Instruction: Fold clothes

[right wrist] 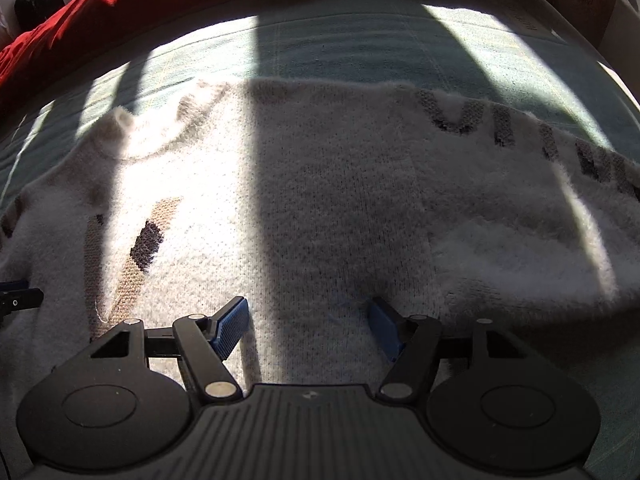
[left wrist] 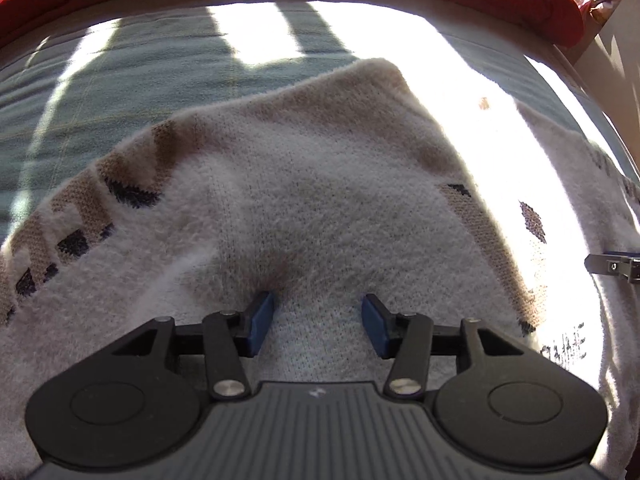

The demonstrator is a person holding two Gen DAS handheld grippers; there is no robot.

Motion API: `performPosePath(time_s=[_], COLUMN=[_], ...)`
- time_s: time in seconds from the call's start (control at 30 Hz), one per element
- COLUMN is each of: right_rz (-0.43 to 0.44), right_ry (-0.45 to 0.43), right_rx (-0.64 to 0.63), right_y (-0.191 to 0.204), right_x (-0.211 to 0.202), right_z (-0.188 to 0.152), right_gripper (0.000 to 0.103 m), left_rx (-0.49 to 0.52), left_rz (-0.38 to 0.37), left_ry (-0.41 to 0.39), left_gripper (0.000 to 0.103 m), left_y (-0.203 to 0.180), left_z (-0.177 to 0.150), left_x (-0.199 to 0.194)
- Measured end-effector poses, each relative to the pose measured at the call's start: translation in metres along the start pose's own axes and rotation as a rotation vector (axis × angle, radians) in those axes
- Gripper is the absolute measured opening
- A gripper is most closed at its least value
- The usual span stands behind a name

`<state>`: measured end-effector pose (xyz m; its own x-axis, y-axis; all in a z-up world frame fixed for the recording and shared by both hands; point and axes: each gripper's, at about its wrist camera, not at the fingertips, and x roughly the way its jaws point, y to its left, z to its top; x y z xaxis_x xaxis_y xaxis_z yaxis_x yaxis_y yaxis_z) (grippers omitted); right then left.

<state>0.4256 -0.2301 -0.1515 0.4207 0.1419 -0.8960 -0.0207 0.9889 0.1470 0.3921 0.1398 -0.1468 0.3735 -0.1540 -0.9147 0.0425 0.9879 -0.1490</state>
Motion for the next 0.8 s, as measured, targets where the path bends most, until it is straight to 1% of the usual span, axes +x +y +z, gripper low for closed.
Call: performPosePath(time_s=[0.07, 0.17, 0.2, 0.23, 0.3, 0.37, 0.47, 0.53, 0.6, 0.63, 0.7, 0.8], right_rz=[0.015, 0.008, 0.01, 0.015, 0.008, -0.009, -0.034, -0.064, -0.087, -0.092, -0.109, -0.127], right_ry=[-0.011, 0.013, 0.013, -0.006, -0.069, -0.119, -0.117, -0.118, -0.14, -0.153, -0.176, -0.191], right_rx=[-0.011, -0.027, -0.017, -0.007, -0.023, -0.052, -0.026, -0.018, -0.039, -0.047, -0.065, -0.076], right_y=[-0.011, -0.007, -0.006, -0.005, 0.001, 0.009, 0.014, 0.016, 0.019, 0.019, 0.02, 0.022], right_x=[0.004, -0.002, -0.004, -0.007, -0.01, -0.003, 0.023, 0.037, 0.045, 0.048, 0.052, 0.061], right_z=[-0.013, -0.01, -0.005, 0.001, 0.019, 0.035, 0.053, 0.055, 0.054, 0.054, 0.057, 0.071], right_gripper=[0.072, 0.072, 0.072, 0.073, 0.076, 0.08, 0.08, 0.08, 0.085, 0.086, 0.088, 0.091], left_rx=[-0.009, 0.009, 0.031, 0.052, 0.086, 0.109, 0.07, 0.045, 0.053, 0.057, 0.047, 0.03], left_rz=[0.023, 0.041, 0.046, 0.052, 0.07, 0.08, 0.097, 0.092, 0.092, 0.095, 0.092, 0.083], left_ry=[0.012, 0.027, 0.003, -0.02, -0.062, -0.095, -0.104, -0.128, -0.145, -0.15, -0.161, -0.152], left_gripper=[0.053, 0.053, 0.053, 0.053, 0.053, 0.054, 0.055, 0.059, 0.061, 0.063, 0.063, 0.066], left_y=[-0.003, -0.01, -0.013, -0.016, -0.023, -0.029, -0.027, -0.022, -0.021, -0.021, -0.019, -0.015], left_z=[-0.005, 0.003, 0.008, 0.014, 0.029, 0.041, 0.047, 0.044, 0.046, 0.049, 0.057, 0.075], left_x=[-0.005, -0.013, -0.014, -0.016, -0.011, -0.004, 0.02, 0.028, 0.03, 0.031, 0.032, 0.041])
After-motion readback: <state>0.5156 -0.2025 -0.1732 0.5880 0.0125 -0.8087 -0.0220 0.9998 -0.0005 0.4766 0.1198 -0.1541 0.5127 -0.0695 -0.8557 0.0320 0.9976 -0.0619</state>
